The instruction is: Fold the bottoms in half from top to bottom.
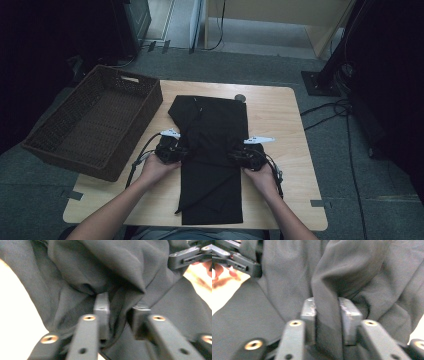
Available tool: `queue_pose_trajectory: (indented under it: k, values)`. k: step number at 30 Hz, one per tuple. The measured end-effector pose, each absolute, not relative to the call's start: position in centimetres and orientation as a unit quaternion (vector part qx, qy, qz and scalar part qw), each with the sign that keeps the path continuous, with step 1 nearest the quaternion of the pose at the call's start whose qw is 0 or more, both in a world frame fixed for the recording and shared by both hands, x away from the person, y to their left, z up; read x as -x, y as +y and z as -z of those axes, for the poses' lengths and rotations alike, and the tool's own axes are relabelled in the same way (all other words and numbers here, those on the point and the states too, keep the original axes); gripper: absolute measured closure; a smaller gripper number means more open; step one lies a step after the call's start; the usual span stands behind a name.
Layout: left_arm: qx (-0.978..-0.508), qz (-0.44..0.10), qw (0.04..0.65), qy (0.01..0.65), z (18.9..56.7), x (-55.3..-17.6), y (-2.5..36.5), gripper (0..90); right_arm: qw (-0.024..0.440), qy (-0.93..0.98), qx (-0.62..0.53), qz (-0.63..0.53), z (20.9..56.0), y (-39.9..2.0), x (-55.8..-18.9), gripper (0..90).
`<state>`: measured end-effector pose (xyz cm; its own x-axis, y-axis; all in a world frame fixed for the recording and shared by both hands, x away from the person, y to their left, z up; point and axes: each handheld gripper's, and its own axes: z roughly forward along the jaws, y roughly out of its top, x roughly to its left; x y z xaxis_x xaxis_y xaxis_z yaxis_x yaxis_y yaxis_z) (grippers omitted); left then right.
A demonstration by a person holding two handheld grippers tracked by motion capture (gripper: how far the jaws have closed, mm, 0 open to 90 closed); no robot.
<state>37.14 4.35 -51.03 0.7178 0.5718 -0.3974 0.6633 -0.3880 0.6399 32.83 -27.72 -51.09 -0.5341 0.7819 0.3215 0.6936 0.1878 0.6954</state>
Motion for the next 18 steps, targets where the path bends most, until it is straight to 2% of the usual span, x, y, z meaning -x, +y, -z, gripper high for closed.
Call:
queue_pose_trajectory:
  k: [2,7,10,14,18]
  values:
    - [-0.832,0.063,0.407,0.372,50.2,-36.9,4.7,58.6,0.054,0.769,-0.473,-0.427,50.4,-28.2,-32.5,61.2]
    - [-0.816,0.070,0.437,0.373,47.5,-36.9,6.0,47.2,0.060,0.753,-0.467,-0.459,47.7,-29.2,-32.5,49.9]
    - [-0.812,0.056,0.443,0.375,46.5,-38.0,5.9,43.3,0.079,0.749,-0.466,-0.463,46.8,-29.2,-33.4,43.2]
    - [-0.809,0.066,0.435,0.390,46.8,-40.2,5.1,39.7,0.086,0.746,-0.480,-0.454,47.1,-28.7,-35.8,42.2]
    - [-0.804,0.078,0.439,0.393,47.8,-42.0,4.6,41.1,0.084,0.746,-0.494,-0.439,48.1,-28.2,-37.8,40.6]
